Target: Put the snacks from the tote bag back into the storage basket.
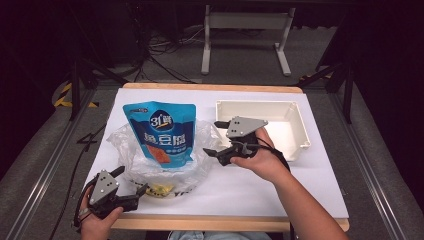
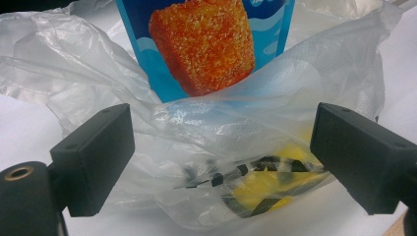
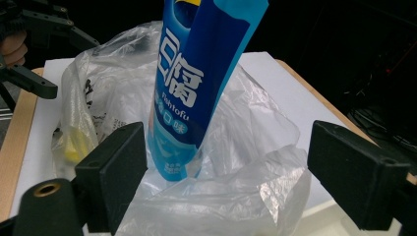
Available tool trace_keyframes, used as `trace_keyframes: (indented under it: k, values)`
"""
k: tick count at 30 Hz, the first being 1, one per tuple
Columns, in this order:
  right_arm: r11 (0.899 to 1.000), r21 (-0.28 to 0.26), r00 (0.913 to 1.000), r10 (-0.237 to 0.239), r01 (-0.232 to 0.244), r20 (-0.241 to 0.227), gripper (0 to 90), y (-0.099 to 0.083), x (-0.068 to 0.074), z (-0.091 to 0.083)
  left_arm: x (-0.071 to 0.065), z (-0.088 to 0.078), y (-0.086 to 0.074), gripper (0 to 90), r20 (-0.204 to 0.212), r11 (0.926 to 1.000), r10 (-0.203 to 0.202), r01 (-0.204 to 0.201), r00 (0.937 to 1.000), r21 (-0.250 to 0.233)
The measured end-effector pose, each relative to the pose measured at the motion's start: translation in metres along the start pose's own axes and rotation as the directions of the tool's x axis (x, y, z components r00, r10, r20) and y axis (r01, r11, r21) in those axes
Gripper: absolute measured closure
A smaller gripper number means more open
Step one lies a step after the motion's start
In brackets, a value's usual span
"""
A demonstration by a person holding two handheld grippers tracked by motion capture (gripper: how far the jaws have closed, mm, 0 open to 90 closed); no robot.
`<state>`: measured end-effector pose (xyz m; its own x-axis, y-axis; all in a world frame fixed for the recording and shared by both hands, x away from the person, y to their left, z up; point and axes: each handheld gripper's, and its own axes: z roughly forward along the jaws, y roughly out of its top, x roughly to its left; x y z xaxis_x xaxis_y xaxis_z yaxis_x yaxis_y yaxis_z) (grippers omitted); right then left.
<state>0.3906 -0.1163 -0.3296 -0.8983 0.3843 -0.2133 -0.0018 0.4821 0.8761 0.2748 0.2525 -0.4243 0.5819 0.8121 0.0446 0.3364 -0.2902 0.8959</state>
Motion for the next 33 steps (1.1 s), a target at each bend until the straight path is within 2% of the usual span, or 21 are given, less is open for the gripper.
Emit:
trace_keyframes:
  k: [5,21,33]
  values:
    - [1.0,0.001,0.9996,-0.027,0.027,-0.006,16.3,0.003,-0.002,0.01,0.001,0.0,0.0,10.6,0.004,1.0,-0.006,0.006,1.0,0.003]
    - [0.998,0.006,0.9975,-0.07,0.07,-0.013,16.8,0.006,-0.002,0.038,0.001,0.001,0.0,10.6,0.011,1.0,-0.002,0.002,0.9999,0.002]
    - [0.998,0.001,0.9978,-0.055,0.056,-0.036,17.1,-0.001,0.004,0.063,0.001,0.002,0.001,10.6,0.015,1.0,-0.004,0.004,0.9999,0.0]
